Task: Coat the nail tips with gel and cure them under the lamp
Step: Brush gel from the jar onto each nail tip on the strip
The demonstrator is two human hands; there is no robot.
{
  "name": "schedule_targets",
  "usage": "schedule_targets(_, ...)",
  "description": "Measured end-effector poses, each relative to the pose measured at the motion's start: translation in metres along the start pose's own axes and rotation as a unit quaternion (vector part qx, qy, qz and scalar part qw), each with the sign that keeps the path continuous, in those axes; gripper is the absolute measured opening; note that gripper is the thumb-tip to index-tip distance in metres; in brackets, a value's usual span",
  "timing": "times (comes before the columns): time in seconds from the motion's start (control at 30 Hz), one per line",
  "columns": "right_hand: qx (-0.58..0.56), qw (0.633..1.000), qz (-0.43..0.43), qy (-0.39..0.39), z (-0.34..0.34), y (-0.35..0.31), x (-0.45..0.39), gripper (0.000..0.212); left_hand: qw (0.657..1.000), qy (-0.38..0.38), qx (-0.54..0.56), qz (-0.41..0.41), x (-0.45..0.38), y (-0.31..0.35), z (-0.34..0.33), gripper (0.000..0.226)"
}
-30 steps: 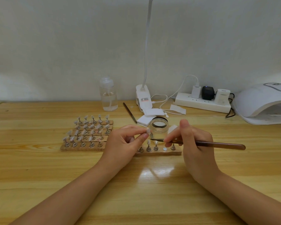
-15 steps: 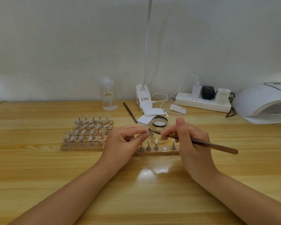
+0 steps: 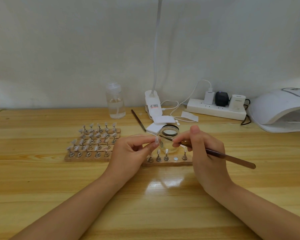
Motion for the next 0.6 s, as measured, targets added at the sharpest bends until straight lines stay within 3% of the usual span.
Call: schedule_targets(0.6, -0.006, 1.0, -0.006, -0.022, -0.0019, -0.0021, 0.0024, 0.045, 1.0, 0.002, -0.012, 0.007, -0.0006, -0.0028, -0.0001, 0.012)
Point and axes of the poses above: each hand's wrist, its own x-axis away from the middle knuckle, its own z-axis out of the back of the hand, y = z × x, the point moved 8 cm from there along -x, towards the middle knuckle, and after that the axes turned 6 degrees about y, right-handed, at the moved point
